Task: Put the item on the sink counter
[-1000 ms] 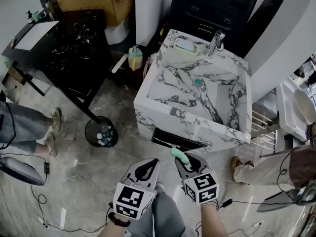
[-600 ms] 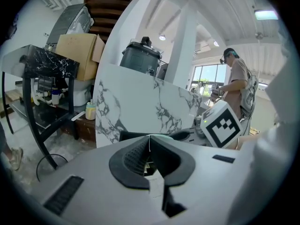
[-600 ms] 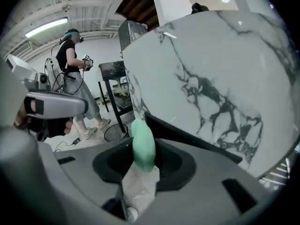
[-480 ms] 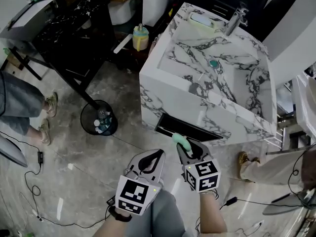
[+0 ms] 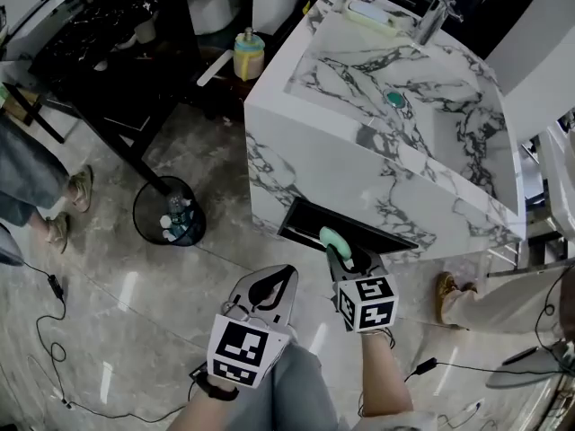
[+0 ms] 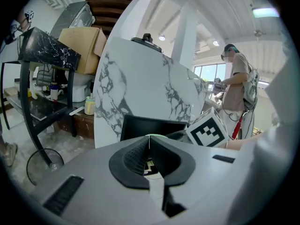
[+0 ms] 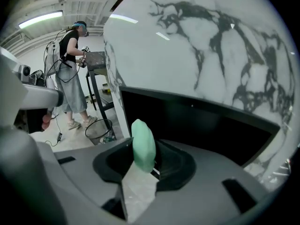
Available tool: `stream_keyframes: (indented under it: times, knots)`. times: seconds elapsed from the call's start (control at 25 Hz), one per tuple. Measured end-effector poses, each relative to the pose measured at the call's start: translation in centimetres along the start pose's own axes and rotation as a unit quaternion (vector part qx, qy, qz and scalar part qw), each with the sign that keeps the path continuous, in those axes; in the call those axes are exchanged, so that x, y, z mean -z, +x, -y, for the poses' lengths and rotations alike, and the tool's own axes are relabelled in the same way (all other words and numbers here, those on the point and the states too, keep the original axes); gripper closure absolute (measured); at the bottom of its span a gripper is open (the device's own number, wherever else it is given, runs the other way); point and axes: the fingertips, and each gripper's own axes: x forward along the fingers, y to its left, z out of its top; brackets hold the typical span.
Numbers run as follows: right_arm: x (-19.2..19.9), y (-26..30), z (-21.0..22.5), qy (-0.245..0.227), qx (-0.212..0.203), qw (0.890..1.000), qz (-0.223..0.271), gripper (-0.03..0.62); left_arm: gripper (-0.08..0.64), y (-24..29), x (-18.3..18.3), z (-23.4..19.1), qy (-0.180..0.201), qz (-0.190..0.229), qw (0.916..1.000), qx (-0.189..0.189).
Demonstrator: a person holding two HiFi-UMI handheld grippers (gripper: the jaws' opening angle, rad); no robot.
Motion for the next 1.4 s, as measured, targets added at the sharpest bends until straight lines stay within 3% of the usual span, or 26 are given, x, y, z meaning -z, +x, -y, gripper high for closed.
stream_keyframes:
  times: [0.68, 1.0, 1.24, 1.4]
  knots:
    - [4.2, 7.9, 4.5, -0.038, 0.095, 0.995, 0.008, 0.459, 0.543, 3.9, 2.8, -1.4, 0.005, -0.005, 0.9999, 0.009]
    - [3.6, 9.1, 6.7, -0.085, 0.192, 0.977, 0.021, 0.457, 0.543, 4.8, 3.5, -1.8, -0.007, 0.007, 0.9999, 0.013]
    - [4.1, 9.8, 6.4, -0.045, 0.170, 0.984, 0.010, 0.456, 0.542, 4.6, 3.6, -1.9, -0.001, 0.002, 0.9999, 0.015]
    - [4.4, 9.9, 5.1, -0.020, 0.132, 0.991, 0.005, 0.390, 0.543, 4.0, 3.7, -2.0, -0.005, -0.002, 0.9999, 0.012]
